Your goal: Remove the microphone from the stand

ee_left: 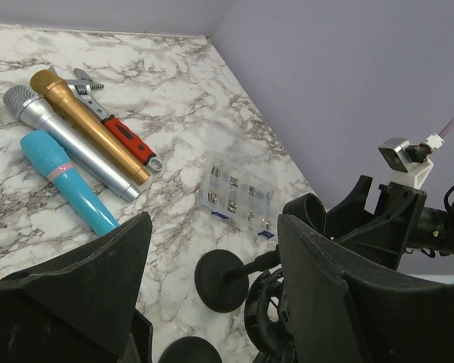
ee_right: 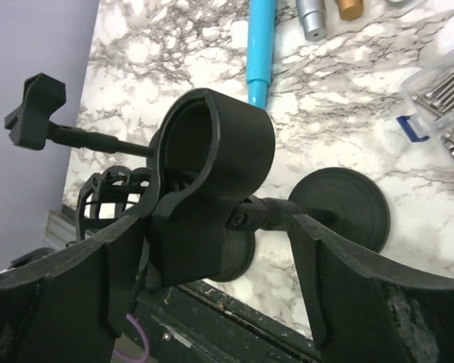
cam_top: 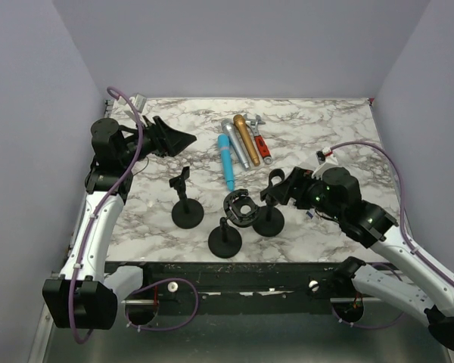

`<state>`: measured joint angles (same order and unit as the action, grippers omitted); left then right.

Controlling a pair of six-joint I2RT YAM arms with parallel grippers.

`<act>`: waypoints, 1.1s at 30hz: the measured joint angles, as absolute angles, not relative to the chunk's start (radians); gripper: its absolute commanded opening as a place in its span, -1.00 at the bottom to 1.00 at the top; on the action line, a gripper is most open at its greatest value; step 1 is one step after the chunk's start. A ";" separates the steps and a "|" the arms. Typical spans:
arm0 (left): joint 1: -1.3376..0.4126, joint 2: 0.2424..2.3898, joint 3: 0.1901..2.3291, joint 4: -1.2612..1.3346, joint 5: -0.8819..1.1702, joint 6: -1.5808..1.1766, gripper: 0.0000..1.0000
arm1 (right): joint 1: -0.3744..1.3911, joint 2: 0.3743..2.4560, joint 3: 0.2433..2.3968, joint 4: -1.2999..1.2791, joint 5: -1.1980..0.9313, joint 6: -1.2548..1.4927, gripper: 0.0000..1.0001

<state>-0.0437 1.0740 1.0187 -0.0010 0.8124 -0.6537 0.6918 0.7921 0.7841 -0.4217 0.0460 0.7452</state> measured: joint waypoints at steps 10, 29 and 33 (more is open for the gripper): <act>-0.109 0.995 0.957 0.009 0.766 -0.568 0.44 | 0.692 0.791 0.950 -0.525 0.216 0.582 0.93; -0.212 0.453 1.046 -0.109 0.461 -0.373 0.65 | 0.692 0.586 1.221 -0.577 0.550 0.285 1.00; -0.212 0.351 1.071 -0.122 0.398 -0.356 0.68 | 0.692 0.535 1.266 -0.570 0.612 0.232 1.00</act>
